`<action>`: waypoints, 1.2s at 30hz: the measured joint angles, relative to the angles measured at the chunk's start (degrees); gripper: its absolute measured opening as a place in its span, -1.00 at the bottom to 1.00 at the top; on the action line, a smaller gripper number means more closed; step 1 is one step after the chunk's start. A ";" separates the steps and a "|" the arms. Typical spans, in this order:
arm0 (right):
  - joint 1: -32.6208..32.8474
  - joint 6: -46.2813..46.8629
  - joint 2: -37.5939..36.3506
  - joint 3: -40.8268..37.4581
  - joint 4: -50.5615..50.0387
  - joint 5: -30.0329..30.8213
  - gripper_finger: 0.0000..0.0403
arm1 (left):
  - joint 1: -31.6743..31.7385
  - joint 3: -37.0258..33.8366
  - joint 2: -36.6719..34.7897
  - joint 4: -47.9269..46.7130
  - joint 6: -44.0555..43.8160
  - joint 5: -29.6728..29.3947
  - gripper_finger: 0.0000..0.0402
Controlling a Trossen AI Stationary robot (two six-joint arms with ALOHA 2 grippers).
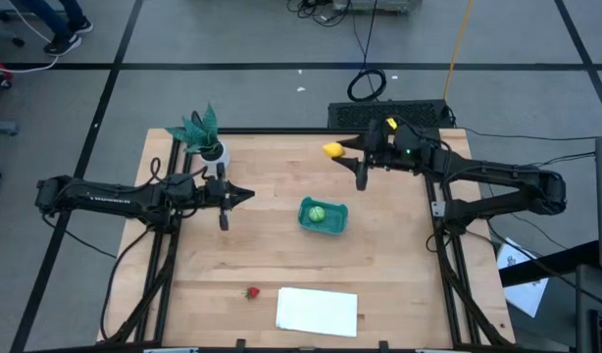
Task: Pick and placing Produce into tupperware
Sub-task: Put the lemon into the bin
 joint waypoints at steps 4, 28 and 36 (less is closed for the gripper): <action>0.49 -0.19 0.02 0.00 0.33 -0.01 -0.10 | 0.00 0.00 0.00 0.00 0.02 0.02 -0.87; 0.49 1.30 0.00 0.00 -4.94 -0.02 -0.10 | 0.00 0.00 0.02 -1.62 0.04 0.00 -0.87; 0.50 1.54 0.51 5.24 -16.93 0.37 -0.10 | 0.00 0.00 0.00 -1.62 0.04 0.00 -0.87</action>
